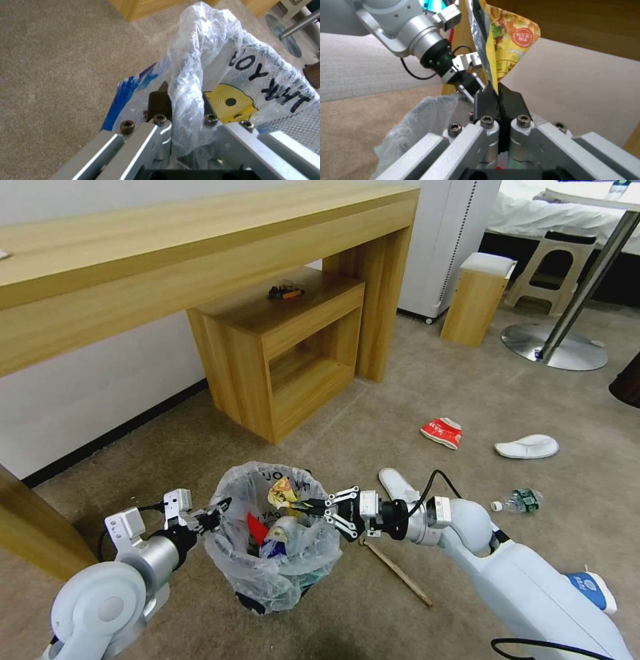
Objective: Pick up the trash bin and place the garbage on the floor into it.
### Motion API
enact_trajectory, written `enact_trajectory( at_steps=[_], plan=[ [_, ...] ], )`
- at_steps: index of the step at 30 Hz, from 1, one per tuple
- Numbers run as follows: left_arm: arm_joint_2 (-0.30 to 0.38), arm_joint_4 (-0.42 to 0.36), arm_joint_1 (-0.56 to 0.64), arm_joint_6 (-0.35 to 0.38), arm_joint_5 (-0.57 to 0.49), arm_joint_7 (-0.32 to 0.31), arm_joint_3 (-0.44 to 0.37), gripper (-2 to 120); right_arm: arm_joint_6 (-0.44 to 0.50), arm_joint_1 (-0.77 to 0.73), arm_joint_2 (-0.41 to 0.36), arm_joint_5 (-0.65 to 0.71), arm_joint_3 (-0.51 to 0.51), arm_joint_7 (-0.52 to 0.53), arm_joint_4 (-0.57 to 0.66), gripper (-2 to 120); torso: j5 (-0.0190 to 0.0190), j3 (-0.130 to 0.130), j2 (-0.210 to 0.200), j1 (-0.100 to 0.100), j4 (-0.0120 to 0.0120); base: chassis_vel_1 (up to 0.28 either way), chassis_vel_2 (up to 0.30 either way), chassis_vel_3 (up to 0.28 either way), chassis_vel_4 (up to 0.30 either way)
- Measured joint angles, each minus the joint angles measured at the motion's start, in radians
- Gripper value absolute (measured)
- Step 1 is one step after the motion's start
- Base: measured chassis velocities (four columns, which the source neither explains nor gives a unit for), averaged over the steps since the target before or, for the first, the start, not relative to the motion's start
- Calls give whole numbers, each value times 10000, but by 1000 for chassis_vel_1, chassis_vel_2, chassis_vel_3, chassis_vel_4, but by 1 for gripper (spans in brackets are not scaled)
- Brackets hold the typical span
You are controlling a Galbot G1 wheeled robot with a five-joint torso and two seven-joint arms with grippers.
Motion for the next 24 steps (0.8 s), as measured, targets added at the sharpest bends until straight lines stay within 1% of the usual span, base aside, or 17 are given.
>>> enact_trajectory(
  at_steps=[1,2,4,6,7,8,9,11,12,13,16,17,18,19,20,21,24],
  plan=[
    [-2,-8,8,0,0,1,-3,3,-37,-12,-9,-6,29,15,3,2,0,0,0,0,0,0,0,0,0],
    [-1,-16,11,-1,0,2,-4,3,-71,-17,-19,-9,47,29,16,8,0,0,-1,0,0,0,0,0,0],
    [-1,-23,12,-1,0,2,-4,3,-89,-19,-24,-10,59,35,27,10,0,0,-1,1,0,0,0,0,0],
    [-2,-54,15,-1,0,4,-5,3,-175,-34,-39,-12,121,52,67,22,0,0,-1,0,0,0,0,0,0],
    [-2,-60,16,-2,0,4,-5,3,-201,-40,-46,-12,135,55,78,24,0,0,-1,0,0,0,0,0,0],
    [-3,-76,20,-1,0,4,-5,3,-248,-52,-62,-13,168,57,95,30,0,0,0,0,0,0,0,0,0],
    [-3,-76,20,-1,0,4,-5,3,-248,-52,-62,-13,168,57,95,30,0,0,0,0,0,0,0,0,0],
    [-4,-90,32,-3,0,4,-12,3,-287,-62,-79,-13,219,73,134,41,0,0,-1,0,0,0,0,0,0],
    [-4,-90,32,-3,0,4,-12,3,-287,-62,-79,-13,219,73,134,41,0,0,-1,0,0,0,0,0,0],
    [-7,-97,37,-4,0,4,-13,3,-291,-63,-81,-12,232,81,144,45,0,0,0,0,0,0,0,0,0],
    [-13,-141,59,-6,5,4,-17,3,-309,-53,-82,-5,261,102,178,61,0,0,-1,0,0,0,0,0,0],
    [-13,-141,59,-6,5,4,-17,3,-309,-53,-82,-5,261,102,178,61,0,0,-1,0,0,0,0,0,0],
    [-14,-150,64,-7,6,4,-26,3,-318,-42,-83,3,274,105,193,67,0,0,-1,0,0,0,0,0,0],
    [-14,-151,66,-8,7,4,-29,3,-320,-38,-85,5,276,105,196,68,0,0,0,0,0,0,0,0,0],
    [-14,-155,73,-10,10,4,-37,3,-325,-28,-89,10,288,107,207,76,0,0,0,0,0,0,0,0,0],
    [-14,-155,73,-10,10,4,-37,3,-325,-28,-89,10,288,107,207,76,0,0,0,0,0,0,0,0,0],
    [-14,-168,87,-10,19,4,-37,3,-330,-27,-92,23,329,109,238,89,0,0,-1,0,0,0,0,0,0]
  ],
)
